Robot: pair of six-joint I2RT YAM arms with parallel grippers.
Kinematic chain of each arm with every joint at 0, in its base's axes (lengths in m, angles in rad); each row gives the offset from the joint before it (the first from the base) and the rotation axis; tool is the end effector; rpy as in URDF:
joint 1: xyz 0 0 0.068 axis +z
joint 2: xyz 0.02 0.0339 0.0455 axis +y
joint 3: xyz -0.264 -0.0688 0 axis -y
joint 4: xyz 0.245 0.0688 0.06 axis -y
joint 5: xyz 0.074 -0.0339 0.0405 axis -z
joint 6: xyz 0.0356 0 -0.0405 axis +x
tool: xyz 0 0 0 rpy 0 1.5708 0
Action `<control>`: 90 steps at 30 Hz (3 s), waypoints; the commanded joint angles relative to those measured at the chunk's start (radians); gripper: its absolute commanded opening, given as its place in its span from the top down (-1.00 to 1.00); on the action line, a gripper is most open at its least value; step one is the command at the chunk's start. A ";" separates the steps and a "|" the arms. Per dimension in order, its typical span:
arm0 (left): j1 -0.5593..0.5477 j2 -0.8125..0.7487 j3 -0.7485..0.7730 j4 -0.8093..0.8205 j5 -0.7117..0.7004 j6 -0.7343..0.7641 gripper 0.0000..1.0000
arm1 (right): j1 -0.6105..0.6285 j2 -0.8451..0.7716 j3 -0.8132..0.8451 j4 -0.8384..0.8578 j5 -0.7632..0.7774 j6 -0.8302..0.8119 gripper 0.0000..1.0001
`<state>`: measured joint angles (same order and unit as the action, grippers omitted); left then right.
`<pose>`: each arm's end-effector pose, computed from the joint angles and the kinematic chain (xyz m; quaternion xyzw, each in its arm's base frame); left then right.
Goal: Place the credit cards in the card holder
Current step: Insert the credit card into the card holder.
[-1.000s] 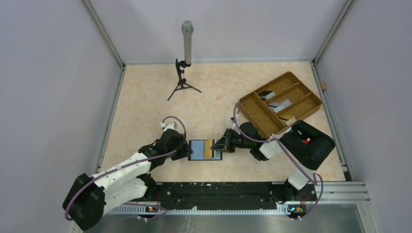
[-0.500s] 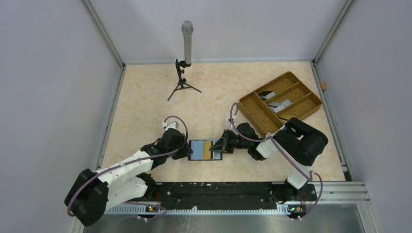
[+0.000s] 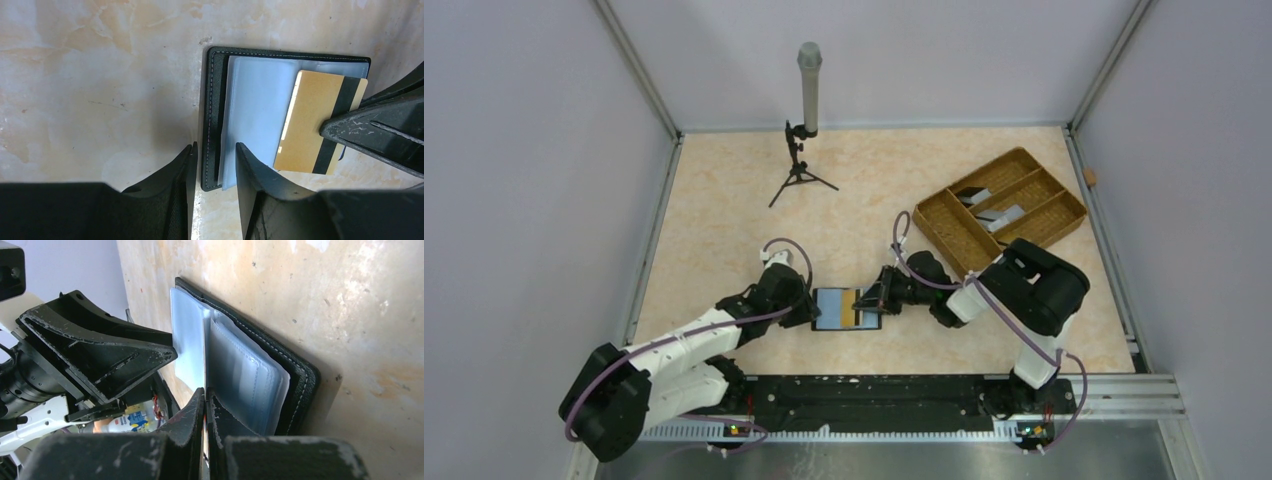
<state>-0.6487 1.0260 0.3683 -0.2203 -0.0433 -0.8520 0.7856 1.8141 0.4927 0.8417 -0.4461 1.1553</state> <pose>0.1473 -0.1098 0.1527 -0.1027 0.9348 -0.2166 0.2622 0.1986 0.2205 0.0981 0.0404 0.8406 0.5244 0.1298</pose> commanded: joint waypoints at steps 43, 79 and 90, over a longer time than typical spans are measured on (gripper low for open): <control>0.004 0.121 0.033 -0.001 0.000 0.061 0.49 | 0.043 -0.015 0.074 -0.294 0.150 -0.112 1.00; 0.004 0.123 0.026 0.035 0.088 0.038 0.51 | 0.102 0.017 0.126 -0.381 0.220 -0.099 1.00; 0.004 0.123 0.007 0.059 0.106 0.026 0.57 | 0.107 -0.024 0.182 -0.515 0.261 -0.158 0.63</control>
<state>-0.6365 1.1221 0.4057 -0.1753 -0.0154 -0.8093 0.8711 1.7931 0.6479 0.5186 -0.2844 1.0756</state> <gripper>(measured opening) 0.220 0.145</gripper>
